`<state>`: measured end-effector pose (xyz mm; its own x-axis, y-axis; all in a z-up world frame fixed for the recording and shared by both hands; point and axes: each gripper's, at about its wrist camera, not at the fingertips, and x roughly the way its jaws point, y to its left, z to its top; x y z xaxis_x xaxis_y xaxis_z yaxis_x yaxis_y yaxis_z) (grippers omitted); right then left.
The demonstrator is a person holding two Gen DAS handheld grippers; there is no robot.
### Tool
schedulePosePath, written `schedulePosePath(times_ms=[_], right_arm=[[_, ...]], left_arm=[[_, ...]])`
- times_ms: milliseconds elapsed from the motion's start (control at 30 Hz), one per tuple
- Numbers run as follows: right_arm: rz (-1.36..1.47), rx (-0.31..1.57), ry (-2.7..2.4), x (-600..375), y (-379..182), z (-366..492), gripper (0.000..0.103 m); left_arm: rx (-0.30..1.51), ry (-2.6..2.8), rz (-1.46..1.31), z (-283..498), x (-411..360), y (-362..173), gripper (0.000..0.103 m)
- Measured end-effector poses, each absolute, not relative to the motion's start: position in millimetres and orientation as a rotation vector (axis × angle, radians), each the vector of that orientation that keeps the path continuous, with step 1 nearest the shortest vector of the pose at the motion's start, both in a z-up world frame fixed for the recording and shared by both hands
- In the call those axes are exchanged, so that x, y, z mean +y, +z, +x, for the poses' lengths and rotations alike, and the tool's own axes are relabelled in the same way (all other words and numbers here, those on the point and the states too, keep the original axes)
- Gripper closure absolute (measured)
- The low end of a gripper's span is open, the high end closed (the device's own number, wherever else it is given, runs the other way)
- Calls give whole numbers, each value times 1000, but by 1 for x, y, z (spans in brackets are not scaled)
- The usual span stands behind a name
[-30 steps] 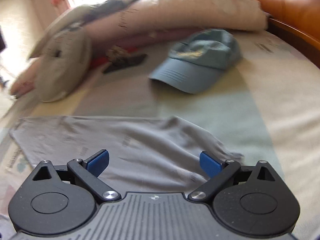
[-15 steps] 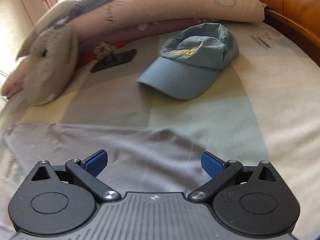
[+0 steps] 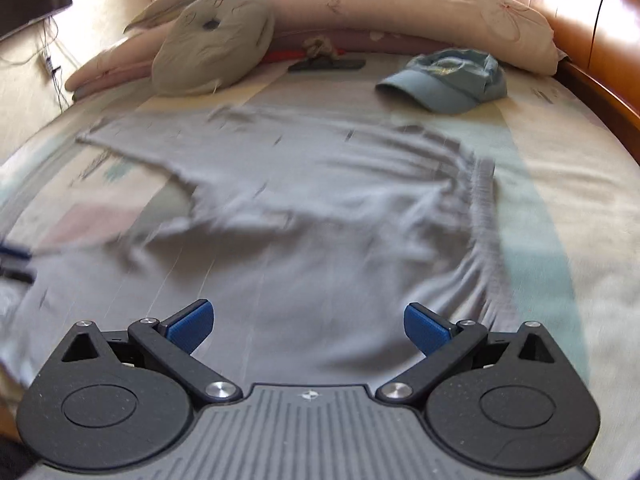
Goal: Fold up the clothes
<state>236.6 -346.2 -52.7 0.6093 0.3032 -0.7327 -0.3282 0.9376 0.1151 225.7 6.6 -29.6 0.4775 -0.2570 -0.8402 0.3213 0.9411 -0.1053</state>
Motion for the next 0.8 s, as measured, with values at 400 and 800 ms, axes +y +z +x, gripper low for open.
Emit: schedulePosePath(times_ms=[400,800], right_arm=[[-80,863,244,-312,-56,184,0],[-184,892,456,-226,-73,172,0]], left_arm=[[947,-568,165,289,8,-22,36],[843,-713,243,359,1,-10,35]])
